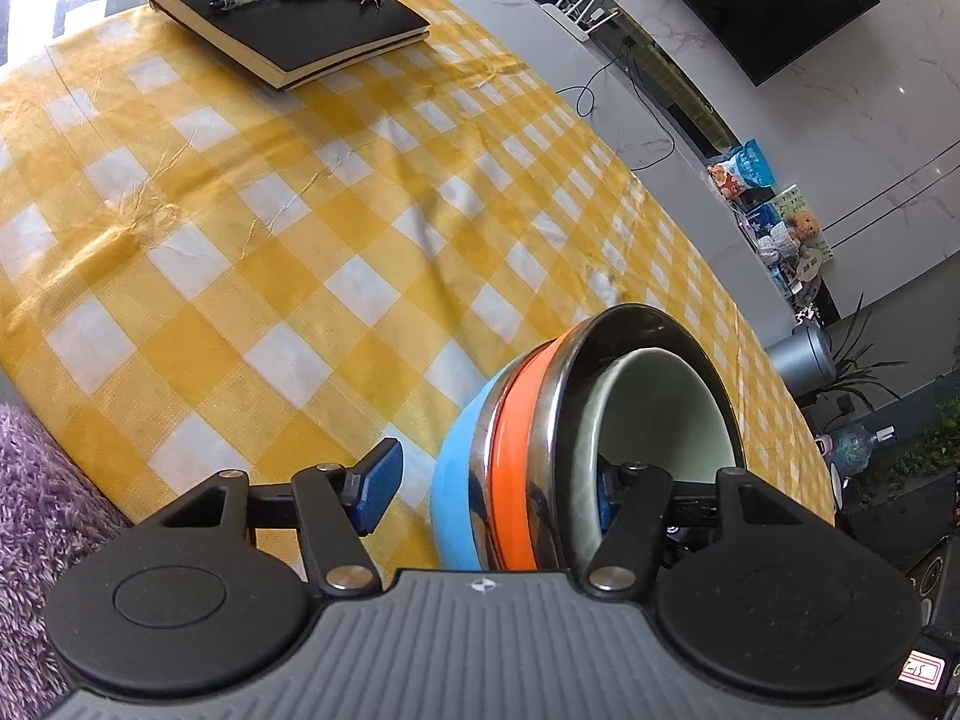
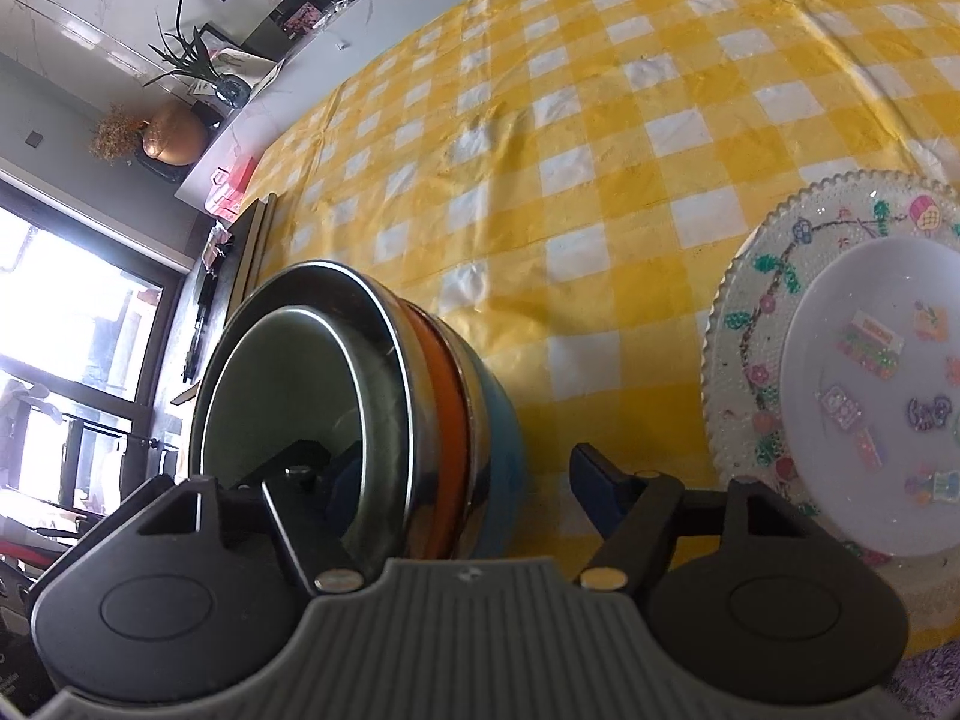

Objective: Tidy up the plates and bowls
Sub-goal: 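Lift the bowl stack with both tools and carry it over the plates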

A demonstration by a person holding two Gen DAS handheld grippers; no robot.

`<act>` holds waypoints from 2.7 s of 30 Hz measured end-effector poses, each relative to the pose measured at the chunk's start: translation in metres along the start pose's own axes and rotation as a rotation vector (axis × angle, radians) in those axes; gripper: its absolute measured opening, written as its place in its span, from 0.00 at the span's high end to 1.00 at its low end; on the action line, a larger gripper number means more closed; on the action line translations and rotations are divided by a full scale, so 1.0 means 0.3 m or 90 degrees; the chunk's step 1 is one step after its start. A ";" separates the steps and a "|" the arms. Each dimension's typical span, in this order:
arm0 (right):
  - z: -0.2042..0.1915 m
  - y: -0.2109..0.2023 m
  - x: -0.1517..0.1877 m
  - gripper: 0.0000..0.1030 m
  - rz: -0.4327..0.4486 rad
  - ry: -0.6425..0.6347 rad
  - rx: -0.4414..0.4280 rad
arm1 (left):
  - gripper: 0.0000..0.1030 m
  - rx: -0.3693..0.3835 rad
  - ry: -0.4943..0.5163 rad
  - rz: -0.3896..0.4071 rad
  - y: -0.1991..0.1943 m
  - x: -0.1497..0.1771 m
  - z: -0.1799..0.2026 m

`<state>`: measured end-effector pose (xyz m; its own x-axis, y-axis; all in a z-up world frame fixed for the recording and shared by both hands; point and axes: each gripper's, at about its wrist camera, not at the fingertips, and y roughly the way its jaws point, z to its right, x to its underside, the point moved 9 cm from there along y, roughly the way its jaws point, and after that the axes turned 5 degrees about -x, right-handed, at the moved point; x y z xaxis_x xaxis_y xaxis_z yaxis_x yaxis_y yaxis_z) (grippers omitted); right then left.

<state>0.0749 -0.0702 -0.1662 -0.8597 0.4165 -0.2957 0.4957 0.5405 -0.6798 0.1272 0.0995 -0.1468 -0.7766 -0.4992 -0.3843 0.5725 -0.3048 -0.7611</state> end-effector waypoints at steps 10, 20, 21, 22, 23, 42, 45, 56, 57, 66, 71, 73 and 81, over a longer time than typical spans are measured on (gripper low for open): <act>-0.009 -0.005 -0.008 0.47 0.003 0.011 -0.040 | 0.45 0.023 -0.011 -0.020 0.010 0.006 0.015; 0.000 -0.018 -0.008 0.50 0.005 0.023 -0.045 | 0.46 0.018 -0.003 -0.026 0.014 0.007 0.019; -0.001 -0.018 -0.007 0.51 0.005 0.023 -0.044 | 0.46 0.017 -0.003 -0.027 0.012 0.007 0.020; -0.001 -0.017 -0.007 0.51 0.003 0.024 -0.044 | 0.46 0.016 -0.003 -0.027 0.010 0.007 0.021; -0.001 -0.018 -0.007 0.51 0.003 0.024 -0.044 | 0.46 0.015 -0.002 -0.027 0.007 0.006 0.023; 0.020 -0.267 -0.038 0.51 0.067 0.022 -0.081 | 0.46 0.050 0.072 0.000 -0.128 0.083 0.244; 0.048 -0.321 -0.043 0.51 0.081 0.022 -0.081 | 0.46 0.059 0.084 -0.006 -0.131 0.114 0.294; 0.228 -0.486 -0.076 0.51 0.129 0.058 -0.061 | 0.46 0.096 0.132 -0.054 -0.051 0.246 0.471; 0.245 -0.492 -0.079 0.51 0.133 0.064 -0.058 | 0.46 0.098 0.135 -0.058 -0.039 0.256 0.483; 0.360 -0.499 -0.113 0.51 0.147 0.096 -0.028 | 0.46 0.103 0.138 -0.095 0.069 0.303 0.535; 0.392 -0.474 -0.119 0.51 0.137 0.110 -0.017 | 0.46 0.096 0.135 -0.112 0.104 0.318 0.529; 0.401 -0.465 -0.123 0.51 0.136 0.112 -0.014 | 0.46 0.096 0.133 -0.114 0.114 0.319 0.531; 0.414 -0.444 -0.125 0.51 0.130 0.120 0.001 | 0.46 0.093 0.123 -0.129 0.139 0.328 0.521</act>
<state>0.0258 -0.2486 -0.1481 -0.7034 0.6460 -0.2965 0.6565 0.4305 -0.6194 0.1157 -0.0892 -0.1348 -0.9061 -0.2580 -0.3354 0.4223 -0.5031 -0.7540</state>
